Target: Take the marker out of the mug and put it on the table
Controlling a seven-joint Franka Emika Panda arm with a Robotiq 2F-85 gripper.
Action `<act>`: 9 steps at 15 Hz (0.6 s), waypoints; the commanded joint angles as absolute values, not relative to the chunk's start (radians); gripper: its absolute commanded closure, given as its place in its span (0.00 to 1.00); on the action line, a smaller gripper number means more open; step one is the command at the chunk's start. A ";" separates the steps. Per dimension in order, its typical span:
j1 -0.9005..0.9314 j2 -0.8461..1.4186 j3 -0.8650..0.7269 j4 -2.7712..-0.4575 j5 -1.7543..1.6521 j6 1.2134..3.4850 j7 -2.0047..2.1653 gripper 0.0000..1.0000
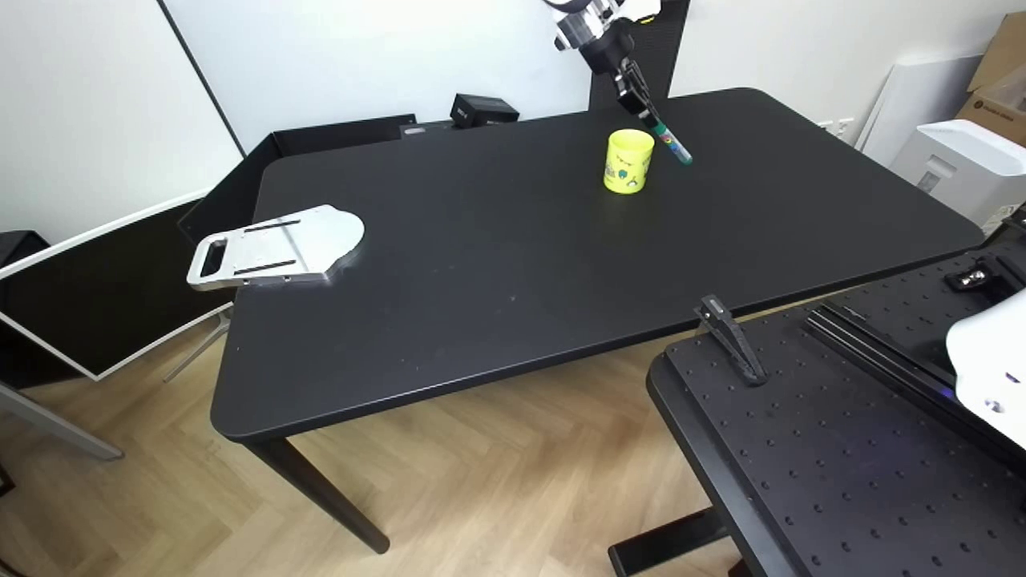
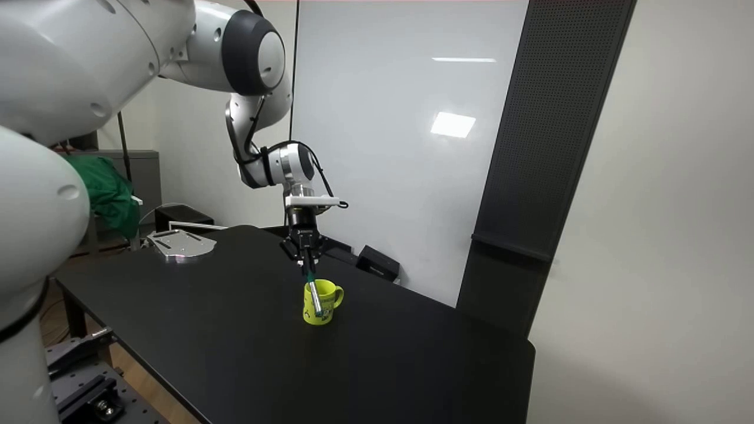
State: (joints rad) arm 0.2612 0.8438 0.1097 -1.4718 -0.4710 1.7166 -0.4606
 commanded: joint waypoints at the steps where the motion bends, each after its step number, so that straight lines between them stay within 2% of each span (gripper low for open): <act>1: 0.245 0.778 0.121 -1.595 -0.495 1.738 -0.463 0.95; 9: 0.217 0.731 0.128 -1.748 -0.517 1.856 -0.471 0.95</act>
State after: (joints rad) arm 0.2429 0.7850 0.1107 -1.6708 -0.4994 1.8087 -0.4669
